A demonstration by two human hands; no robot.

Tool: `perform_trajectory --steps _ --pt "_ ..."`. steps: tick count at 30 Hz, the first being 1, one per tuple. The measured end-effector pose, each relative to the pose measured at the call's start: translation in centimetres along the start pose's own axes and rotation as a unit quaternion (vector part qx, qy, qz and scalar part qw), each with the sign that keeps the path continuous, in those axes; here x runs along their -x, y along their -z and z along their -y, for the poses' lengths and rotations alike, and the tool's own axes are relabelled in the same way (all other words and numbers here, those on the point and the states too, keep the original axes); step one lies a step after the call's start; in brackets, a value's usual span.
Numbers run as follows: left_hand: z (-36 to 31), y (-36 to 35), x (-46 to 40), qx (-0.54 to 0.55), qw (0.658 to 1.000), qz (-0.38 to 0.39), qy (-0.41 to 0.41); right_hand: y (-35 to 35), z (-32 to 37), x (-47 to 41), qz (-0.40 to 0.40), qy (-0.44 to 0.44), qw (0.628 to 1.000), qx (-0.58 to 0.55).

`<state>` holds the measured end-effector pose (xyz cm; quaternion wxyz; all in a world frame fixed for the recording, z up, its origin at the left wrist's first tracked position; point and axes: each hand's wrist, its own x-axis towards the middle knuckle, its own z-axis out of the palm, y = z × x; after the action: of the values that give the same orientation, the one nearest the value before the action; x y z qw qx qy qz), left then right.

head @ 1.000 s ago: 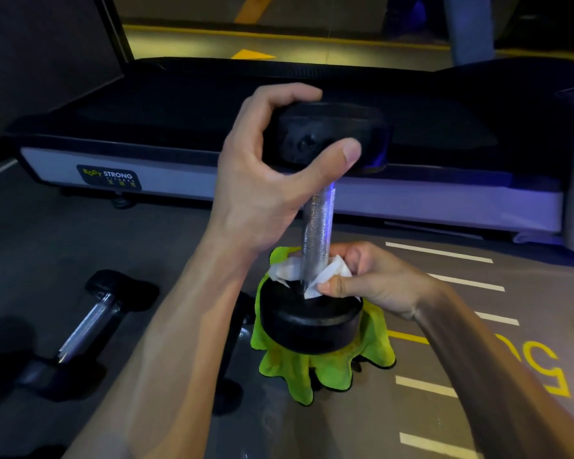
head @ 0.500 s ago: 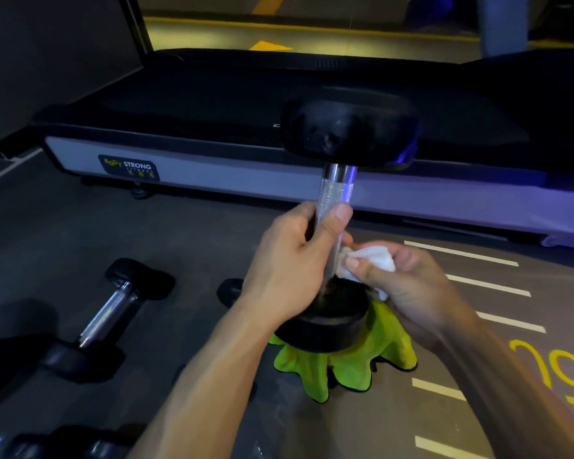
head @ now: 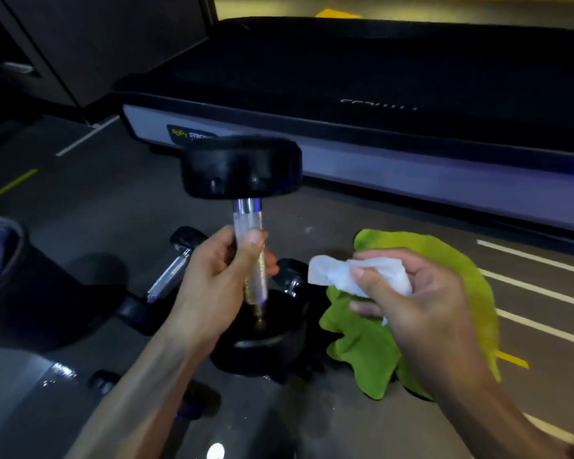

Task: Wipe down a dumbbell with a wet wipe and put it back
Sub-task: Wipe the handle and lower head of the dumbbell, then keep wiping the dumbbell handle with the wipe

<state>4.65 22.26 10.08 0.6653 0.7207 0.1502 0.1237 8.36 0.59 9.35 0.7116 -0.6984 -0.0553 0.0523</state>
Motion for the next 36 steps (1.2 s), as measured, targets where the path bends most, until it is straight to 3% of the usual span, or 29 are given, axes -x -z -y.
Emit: perform_trajectory --steps 3,6,8,12,21,25,27,29,30,33,36 --pt "3.9 4.0 -1.7 -0.130 0.991 -0.042 0.014 -2.3 -1.5 0.8 0.056 -0.063 0.996 0.036" --pt "7.7 7.4 -4.0 -0.301 0.950 -0.044 0.073 -3.9 -3.2 1.0 0.093 -0.107 0.988 0.067" --pt "9.7 9.1 -5.5 -0.358 0.925 -0.023 0.124 -4.7 -3.9 0.7 0.107 -0.115 0.984 0.083" --pt "13.4 9.8 -7.8 -0.390 0.903 0.014 0.177 -6.9 -5.2 0.1 0.143 -0.142 0.974 0.101" --pt "20.3 8.4 -9.6 -0.448 0.842 0.066 0.294 -9.7 -9.0 -1.7 0.116 -0.214 0.965 0.102" --pt "20.2 9.2 -10.1 -0.453 0.832 0.115 0.300 -10.6 -9.4 -2.1 0.127 -0.231 0.956 0.126" --pt "19.4 10.8 -10.9 -0.425 0.849 0.148 0.277 -11.5 -9.2 -2.0 0.139 -0.244 0.953 0.116" --pt "18.1 12.9 -11.7 -0.377 0.888 0.100 0.244 -12.5 -9.0 -2.0 0.162 -0.251 0.949 0.105" --pt "17.2 13.9 -12.1 -0.404 0.888 0.043 0.216 -12.8 -9.0 -2.1 0.168 -0.252 0.947 0.103" --pt "16.0 16.5 -13.2 -0.512 0.835 -0.062 0.193 -13.5 -8.9 -2.2 0.165 -0.241 0.951 0.104" --pt "17.3 17.7 -14.4 -0.520 0.817 -0.025 0.248 -13.8 -8.3 -2.5 0.172 -0.232 0.954 0.081"
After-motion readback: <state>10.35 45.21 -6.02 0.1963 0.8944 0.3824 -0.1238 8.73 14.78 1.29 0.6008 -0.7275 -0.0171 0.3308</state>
